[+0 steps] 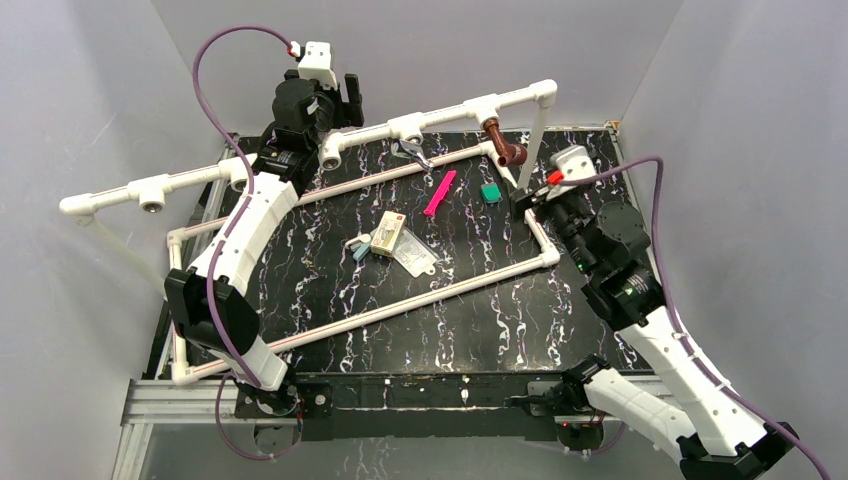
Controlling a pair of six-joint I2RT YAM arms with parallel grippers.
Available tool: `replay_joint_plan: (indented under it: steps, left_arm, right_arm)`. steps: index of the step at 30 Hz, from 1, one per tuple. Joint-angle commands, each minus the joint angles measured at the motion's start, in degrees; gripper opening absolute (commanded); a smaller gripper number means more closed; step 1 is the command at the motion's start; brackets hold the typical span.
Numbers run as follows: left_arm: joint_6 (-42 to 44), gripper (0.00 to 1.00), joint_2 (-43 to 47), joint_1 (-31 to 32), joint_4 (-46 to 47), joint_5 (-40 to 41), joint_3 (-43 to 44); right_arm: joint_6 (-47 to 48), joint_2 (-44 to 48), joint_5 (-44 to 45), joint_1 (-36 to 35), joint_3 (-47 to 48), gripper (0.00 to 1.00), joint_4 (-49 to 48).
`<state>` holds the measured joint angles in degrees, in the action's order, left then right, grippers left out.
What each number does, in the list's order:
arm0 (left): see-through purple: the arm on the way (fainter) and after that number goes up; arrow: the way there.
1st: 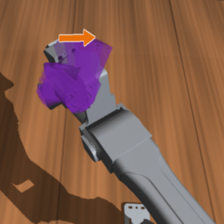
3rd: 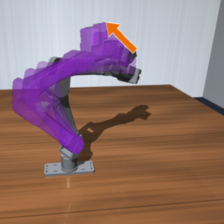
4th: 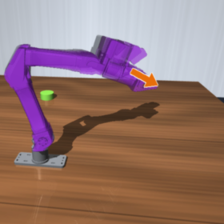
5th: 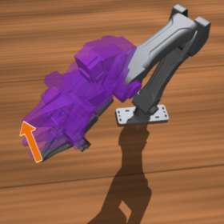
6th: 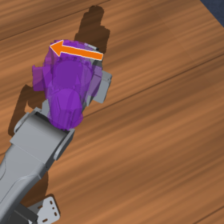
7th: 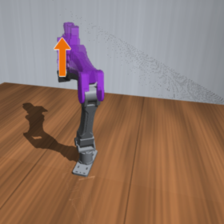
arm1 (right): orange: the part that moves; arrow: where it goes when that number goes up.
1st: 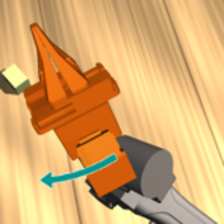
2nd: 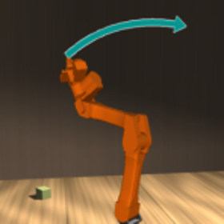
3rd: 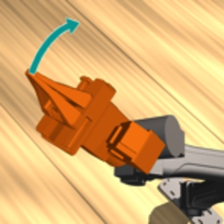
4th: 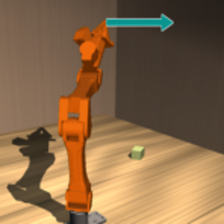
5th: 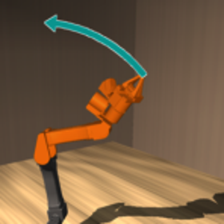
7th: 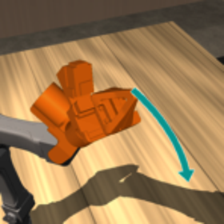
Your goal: Install the water faucets
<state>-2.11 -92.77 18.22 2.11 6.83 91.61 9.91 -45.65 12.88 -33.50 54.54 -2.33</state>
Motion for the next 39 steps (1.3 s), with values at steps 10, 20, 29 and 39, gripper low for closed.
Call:
replay_joint_plan:
  steps: [10, 20, 29, 39]
  left_arm:
    - [0.41, 0.77, -3.91, 0.68, -14.36, -0.54, -4.95]
    - [0.54, 0.77, -4.0, 0.72, -14.35, -0.67, -4.88]
    - [0.9, 0.77, -4.19, 0.71, -14.26, -0.5, -4.97]
    - [1.12, 0.77, -4.7, 0.68, -14.41, -0.51, -4.81]
  right_arm:
    - [46.15, -5.27, -15.48, 0.0, -0.99, 0.95, -13.53]
    - [51.67, -14.05, -10.57, 0.01, 0.4, 0.88, -21.68]
    - [50.98, -18.03, -8.62, 0.01, 1.46, 0.52, -24.51]
    - [33.05, -19.04, -7.59, 0.01, 2.02, 0.01, -26.45]
